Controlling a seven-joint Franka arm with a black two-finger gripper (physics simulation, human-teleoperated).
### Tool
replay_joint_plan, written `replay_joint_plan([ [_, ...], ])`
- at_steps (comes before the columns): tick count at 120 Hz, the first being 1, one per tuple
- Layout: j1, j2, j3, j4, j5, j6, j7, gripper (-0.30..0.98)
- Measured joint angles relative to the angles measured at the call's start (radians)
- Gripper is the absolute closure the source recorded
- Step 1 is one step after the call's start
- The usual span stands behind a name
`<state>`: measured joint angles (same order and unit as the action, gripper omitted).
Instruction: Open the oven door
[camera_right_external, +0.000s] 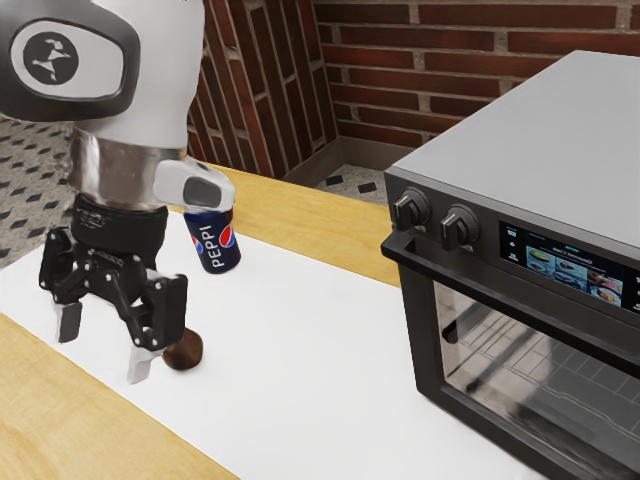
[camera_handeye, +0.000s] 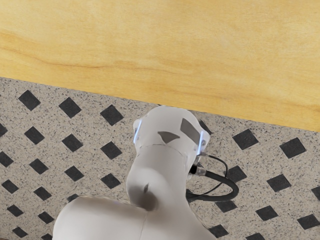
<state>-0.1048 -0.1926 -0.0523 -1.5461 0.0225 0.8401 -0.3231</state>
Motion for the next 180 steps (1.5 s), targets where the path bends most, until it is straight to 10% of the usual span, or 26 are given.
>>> replay_joint_plan([
  [30, -0.046, -0.046, -0.048, -0.014, 0.069, 0.344, -0.255, 0.00],
  [51, -0.055, -0.387, -0.055, -0.508, 0.001, 0.848, -0.391, 0.00],
  [68, -0.194, -0.353, -0.050, -0.565, -0.050, 1.142, -0.555, 0.00],
  [84, -0.339, -0.277, 0.016, -0.542, 0.034, 1.312, -0.701, 0.00],
  [180, -0.384, -0.195, 0.026, -0.564, 0.078, 1.574, -1.215, 0.00],
])
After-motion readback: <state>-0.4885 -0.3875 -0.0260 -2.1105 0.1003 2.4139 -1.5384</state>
